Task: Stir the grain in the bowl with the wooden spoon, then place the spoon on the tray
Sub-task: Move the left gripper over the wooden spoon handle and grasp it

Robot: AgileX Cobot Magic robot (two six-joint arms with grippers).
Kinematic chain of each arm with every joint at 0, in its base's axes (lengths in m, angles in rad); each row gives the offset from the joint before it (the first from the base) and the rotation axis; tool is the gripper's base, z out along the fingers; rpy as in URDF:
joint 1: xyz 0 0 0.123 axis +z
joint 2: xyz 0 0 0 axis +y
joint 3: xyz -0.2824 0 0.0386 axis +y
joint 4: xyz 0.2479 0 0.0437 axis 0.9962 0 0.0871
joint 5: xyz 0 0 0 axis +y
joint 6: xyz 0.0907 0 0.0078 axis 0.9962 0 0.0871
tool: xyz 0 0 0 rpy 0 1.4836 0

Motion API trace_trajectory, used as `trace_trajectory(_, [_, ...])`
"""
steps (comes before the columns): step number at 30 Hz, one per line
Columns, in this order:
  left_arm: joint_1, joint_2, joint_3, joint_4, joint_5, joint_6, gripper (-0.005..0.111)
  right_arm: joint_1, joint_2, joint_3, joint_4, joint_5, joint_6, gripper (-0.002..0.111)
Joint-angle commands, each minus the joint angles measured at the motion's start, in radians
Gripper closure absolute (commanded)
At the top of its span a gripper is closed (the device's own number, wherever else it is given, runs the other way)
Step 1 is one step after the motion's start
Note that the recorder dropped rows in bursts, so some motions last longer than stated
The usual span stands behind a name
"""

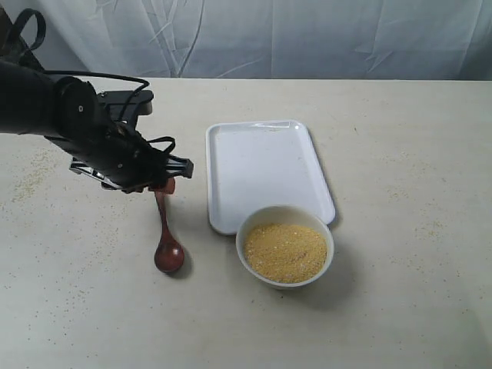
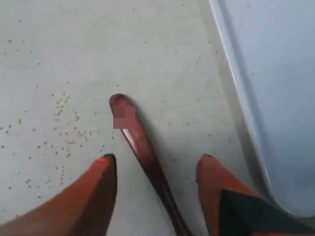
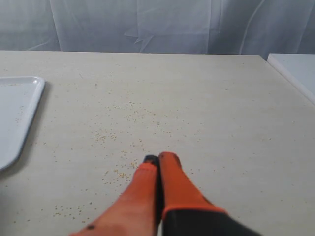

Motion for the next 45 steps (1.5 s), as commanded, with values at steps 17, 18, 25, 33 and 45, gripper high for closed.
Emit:
trace_trajectory(17, [-0.005,0.094,-0.007,0.025,-0.059,-0.010,0.059,-0.005,-0.006,0.005,-0.001,-0.007,0.000,0.108])
trace_trajectory(18, [-0.005,0.094,-0.007,0.034,-0.065,-0.010,0.059,-0.005,-0.006,0.005,-0.001,-0.007,0.000,0.108])
trace_trajectory(25, [-0.005,0.094,-0.007,0.120,-0.069,-0.010,0.059,-0.005,-0.006,0.005,-0.001,-0.007,0.000,0.108])
trace_trajectory(33, [-0.005,0.094,-0.007,0.245,-0.058,-0.010,0.059,-0.005,-0.006,0.005,-0.001,-0.010,0.000,0.108])
trace_trajectory(45, [-0.005,0.094,-0.007,0.075,-0.072,-0.099,0.059,-0.005,-0.006,0.005,-0.001,-0.010,0.000,0.108])
